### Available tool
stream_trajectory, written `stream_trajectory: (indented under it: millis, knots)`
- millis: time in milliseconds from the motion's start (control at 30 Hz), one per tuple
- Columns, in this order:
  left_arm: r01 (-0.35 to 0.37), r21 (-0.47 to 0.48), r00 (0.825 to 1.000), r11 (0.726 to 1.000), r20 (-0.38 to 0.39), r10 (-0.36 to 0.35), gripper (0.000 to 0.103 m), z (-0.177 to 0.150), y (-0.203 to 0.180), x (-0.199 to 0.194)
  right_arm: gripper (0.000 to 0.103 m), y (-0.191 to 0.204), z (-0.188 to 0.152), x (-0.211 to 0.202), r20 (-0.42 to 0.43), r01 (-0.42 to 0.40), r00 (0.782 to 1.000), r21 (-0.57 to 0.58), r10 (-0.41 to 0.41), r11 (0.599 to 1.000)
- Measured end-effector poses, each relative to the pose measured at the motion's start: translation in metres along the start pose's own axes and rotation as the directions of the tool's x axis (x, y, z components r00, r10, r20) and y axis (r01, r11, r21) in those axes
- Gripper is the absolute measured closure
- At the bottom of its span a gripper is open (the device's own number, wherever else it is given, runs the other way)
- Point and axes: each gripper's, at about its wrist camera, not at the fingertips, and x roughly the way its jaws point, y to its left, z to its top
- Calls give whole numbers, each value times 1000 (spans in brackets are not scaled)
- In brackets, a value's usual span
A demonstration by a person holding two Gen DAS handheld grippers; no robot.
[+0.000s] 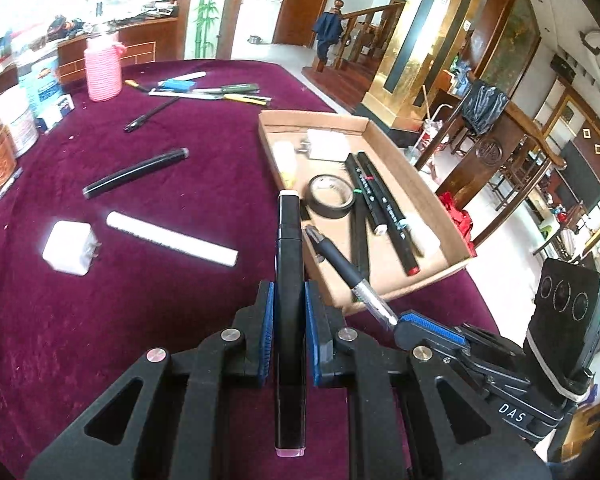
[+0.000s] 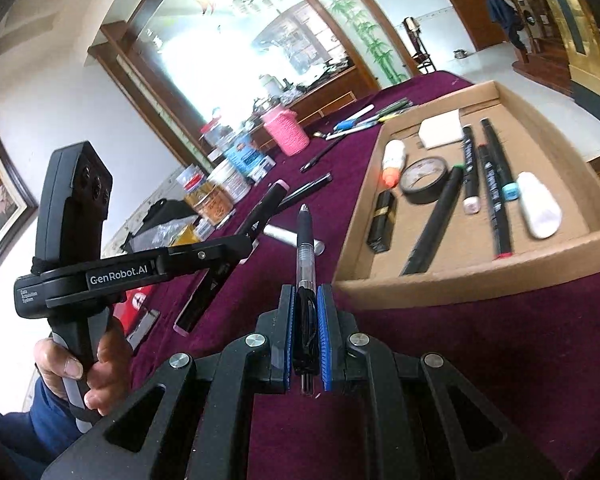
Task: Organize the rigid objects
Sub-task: 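Carry the marker and pen over the cardboard tray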
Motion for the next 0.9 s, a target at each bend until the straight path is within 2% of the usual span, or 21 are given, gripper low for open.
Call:
stream_trajectory:
  millis: [200,467,667,900]
  knots:
    - [49,21,999,999,-2,-49,91,19,-16,19,93,-21,25,-15,51,83,995,39,-85,996]
    - [103,1,994,995,-21,-103,91,50,-33,55,93,-54,64,-30,95,221,969,100,-230,970]
    - [134,-17,990,991,-33,-135,91,58,-45,81,93,-70,81,-17,65,302,948,116,-311,946]
    - [125,-29,991,992,-42,-127,91,56,-47,104,93,-80,86,0,29,379,923,116,-384,918]
